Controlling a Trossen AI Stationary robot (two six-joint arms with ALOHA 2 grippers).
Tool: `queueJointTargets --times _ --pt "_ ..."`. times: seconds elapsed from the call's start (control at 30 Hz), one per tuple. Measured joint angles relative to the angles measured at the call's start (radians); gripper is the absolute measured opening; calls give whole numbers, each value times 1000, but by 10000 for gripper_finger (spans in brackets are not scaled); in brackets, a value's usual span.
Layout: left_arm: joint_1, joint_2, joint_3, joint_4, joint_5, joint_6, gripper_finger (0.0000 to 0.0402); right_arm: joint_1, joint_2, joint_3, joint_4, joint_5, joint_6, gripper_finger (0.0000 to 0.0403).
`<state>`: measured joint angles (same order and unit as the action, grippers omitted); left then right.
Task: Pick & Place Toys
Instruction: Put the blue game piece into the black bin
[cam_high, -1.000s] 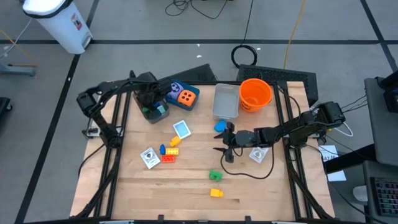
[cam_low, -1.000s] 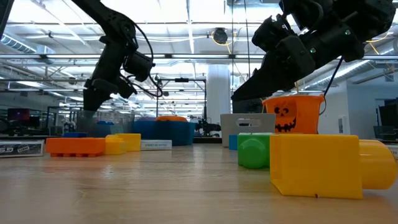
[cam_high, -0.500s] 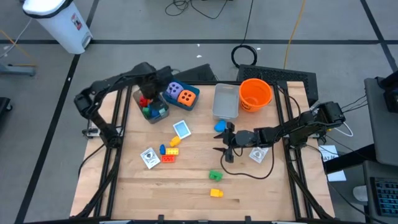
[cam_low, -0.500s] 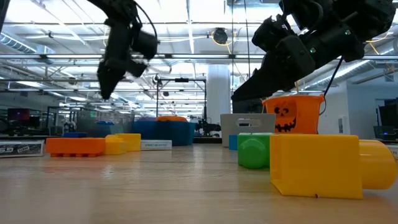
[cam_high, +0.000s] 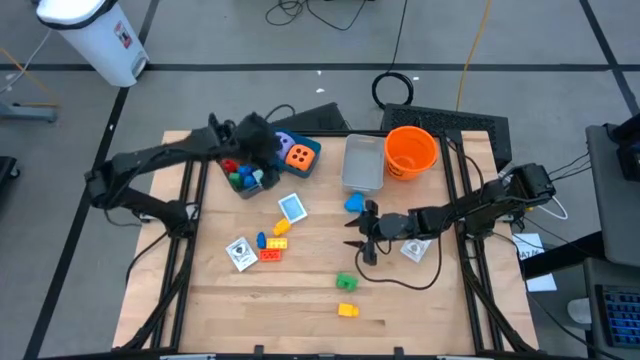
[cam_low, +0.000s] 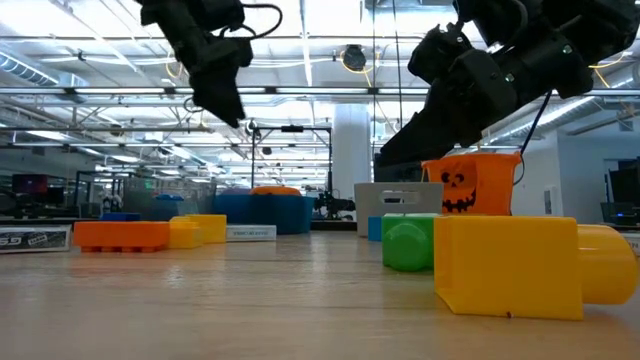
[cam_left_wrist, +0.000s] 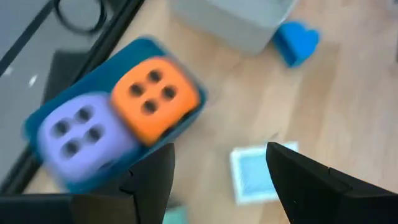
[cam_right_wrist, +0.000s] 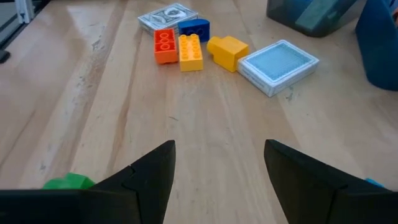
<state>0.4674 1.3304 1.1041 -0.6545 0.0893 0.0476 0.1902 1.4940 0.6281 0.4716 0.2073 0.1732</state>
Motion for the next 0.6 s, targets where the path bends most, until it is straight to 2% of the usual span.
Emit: queueJointTargets --times 0.37,0.6 --pt "-323 3 -389 563 8 -166 262 15 0 0 41 0 -1 238" --pt "-543 3 -523 962 -63 -240 262 15 0 0 41 -2 23 238"
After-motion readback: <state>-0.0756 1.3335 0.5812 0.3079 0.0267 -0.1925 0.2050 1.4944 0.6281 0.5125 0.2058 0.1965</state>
